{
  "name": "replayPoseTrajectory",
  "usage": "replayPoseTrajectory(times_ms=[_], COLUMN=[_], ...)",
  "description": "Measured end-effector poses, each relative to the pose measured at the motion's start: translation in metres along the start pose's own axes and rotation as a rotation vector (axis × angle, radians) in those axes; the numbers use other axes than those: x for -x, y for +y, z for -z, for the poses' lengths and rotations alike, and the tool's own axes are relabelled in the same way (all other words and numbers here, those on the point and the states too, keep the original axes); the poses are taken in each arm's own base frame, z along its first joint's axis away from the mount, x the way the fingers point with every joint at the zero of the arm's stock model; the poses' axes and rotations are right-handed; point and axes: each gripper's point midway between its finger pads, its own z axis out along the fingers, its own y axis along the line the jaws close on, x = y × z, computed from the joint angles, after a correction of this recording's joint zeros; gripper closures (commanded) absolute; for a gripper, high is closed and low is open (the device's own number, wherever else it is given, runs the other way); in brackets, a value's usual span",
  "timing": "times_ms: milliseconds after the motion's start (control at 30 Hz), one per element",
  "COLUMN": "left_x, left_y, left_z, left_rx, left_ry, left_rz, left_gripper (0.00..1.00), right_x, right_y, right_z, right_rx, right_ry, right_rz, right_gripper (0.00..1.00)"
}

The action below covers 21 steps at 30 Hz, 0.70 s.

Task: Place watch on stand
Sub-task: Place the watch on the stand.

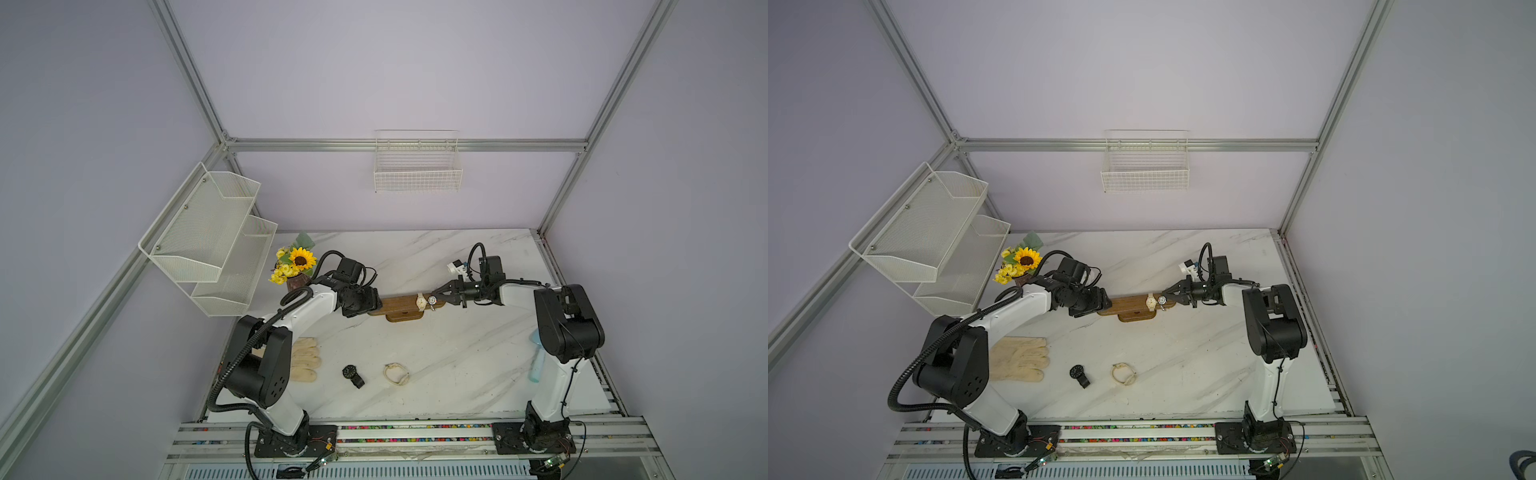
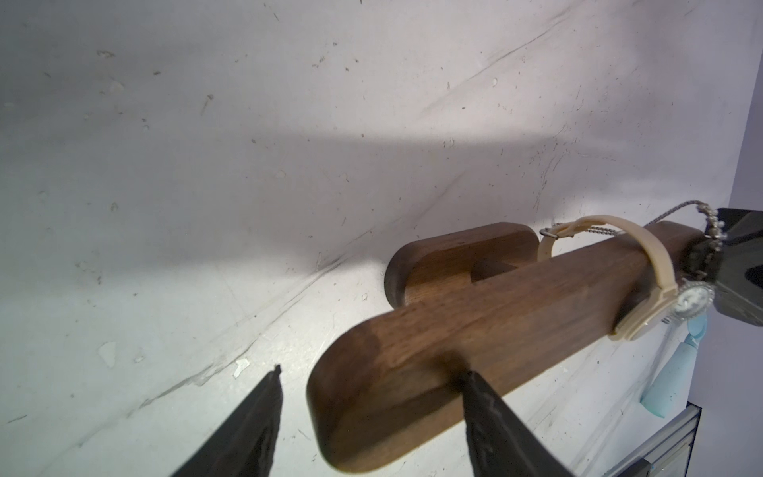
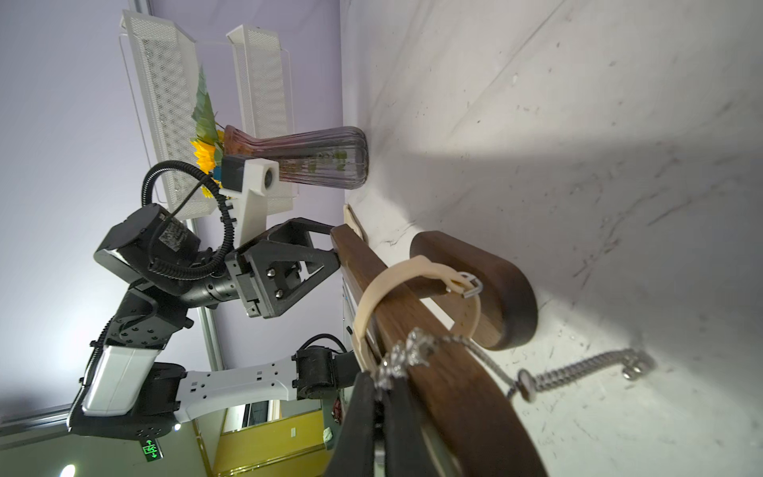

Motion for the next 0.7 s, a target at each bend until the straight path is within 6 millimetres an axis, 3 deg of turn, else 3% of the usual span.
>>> replayPoseTrajectory(times_ms=[233,500,700], left_x=[0.004,0.006,0.005], left_y=[-0.002,-0.002,-0.003], left_z=[-0.003,-0.003,-0.003], left_rx=[-0.013,-0.016,-0.018], left_ry=[0.003,0.004,0.005], left_rz=[-0.015,-0.015,-0.014], left_gripper=[0.33,0.33,0.33], right_x=[-0.005,-0.008,-0.010], right_y=[-0.002,-0.001,0.003], right_z=[0.001,0.002,0.005], right_rx=[-0.036,-0.041,-0.051], right_ry=[0.034,0.043,0.022], right_rz=[0.019,0.015,0.002], right_gripper=[1.00,0.76,0.74])
